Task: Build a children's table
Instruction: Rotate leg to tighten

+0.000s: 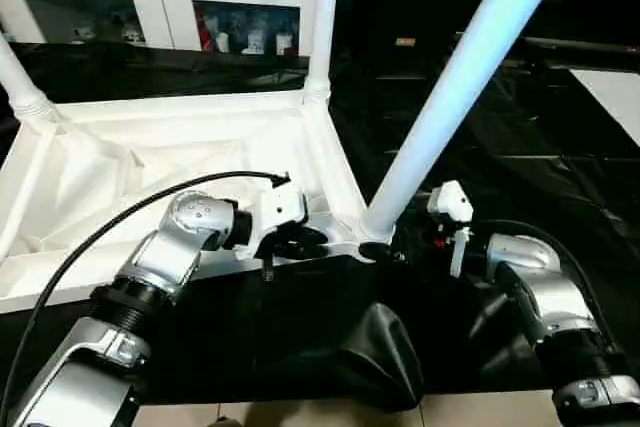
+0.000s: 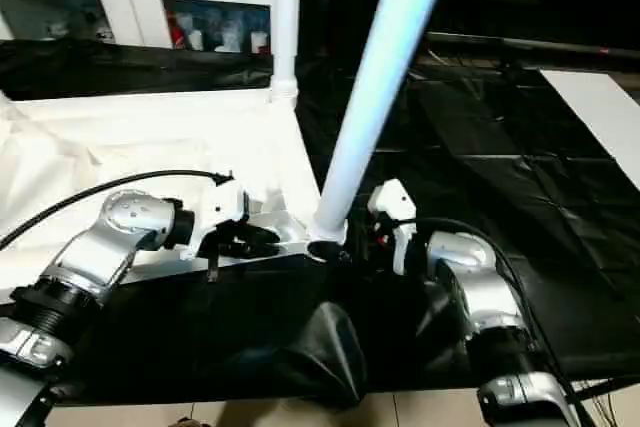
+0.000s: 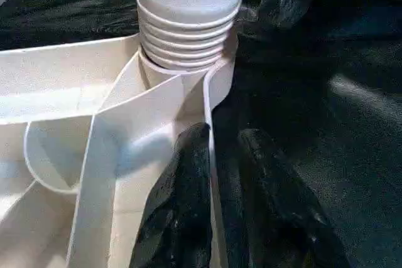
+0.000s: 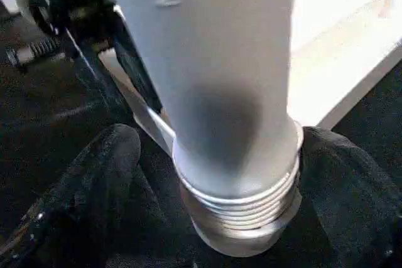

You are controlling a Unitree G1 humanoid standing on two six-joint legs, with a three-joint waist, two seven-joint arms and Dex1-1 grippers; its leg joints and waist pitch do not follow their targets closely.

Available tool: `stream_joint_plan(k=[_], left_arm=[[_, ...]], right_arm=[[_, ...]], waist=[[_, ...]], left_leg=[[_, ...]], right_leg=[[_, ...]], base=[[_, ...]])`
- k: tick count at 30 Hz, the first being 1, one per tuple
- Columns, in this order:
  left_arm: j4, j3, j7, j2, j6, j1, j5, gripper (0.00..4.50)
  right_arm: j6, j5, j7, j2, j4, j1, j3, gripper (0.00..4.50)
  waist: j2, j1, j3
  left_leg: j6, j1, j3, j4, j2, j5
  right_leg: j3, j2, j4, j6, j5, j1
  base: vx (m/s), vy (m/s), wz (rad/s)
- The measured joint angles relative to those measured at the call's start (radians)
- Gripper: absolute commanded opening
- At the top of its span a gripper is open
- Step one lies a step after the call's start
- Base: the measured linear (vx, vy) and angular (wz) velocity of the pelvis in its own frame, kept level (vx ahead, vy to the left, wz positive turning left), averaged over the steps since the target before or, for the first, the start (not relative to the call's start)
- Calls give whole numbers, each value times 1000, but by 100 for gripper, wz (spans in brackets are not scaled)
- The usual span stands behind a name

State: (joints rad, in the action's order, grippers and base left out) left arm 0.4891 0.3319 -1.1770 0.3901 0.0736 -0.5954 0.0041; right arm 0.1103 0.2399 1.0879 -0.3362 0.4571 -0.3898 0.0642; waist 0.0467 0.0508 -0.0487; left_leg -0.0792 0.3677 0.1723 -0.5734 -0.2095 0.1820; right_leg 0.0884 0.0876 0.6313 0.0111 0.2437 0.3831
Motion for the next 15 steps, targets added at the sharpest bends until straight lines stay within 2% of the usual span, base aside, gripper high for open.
stream_joint_plan(k=[4, 9, 14, 15], left_arm=[[1, 4, 2, -11, -17, -8, 2, 84], [37, 15, 10, -14, -50, -22, 14, 84], [77, 30, 27, 3, -58, -33, 67, 84], [79, 32, 27, 4, -58, -33, 71, 69]], right_arm=[[34, 6, 0, 0, -29, 4, -3, 416], [36, 7, -1, -2, -33, 5, -2, 416], [57, 14, -3, -6, -47, 5, -3, 416], [61, 19, -3, -6, -48, 5, -4, 398]], waist=[[0, 0, 0], [0, 1, 0], [0, -1, 0], [0, 0, 0]], left_leg=[[1, 0, 0, -2, 0, 0], [1, 0, 0, -6, 0, 1], [1, -1, -1, -10, -1, 1], [1, -1, -1, -11, -1, 1]], right_leg=[[0, 0, 1, 0, 0, 0], [0, 0, 5, 0, 0, 0], [-1, 0, 10, 0, 0, 0], [-1, 0, 11, 0, 0, 0]], base=[[0, 0, 0], [0, 0, 0], [0, 0, 0], [0, 0, 0]])
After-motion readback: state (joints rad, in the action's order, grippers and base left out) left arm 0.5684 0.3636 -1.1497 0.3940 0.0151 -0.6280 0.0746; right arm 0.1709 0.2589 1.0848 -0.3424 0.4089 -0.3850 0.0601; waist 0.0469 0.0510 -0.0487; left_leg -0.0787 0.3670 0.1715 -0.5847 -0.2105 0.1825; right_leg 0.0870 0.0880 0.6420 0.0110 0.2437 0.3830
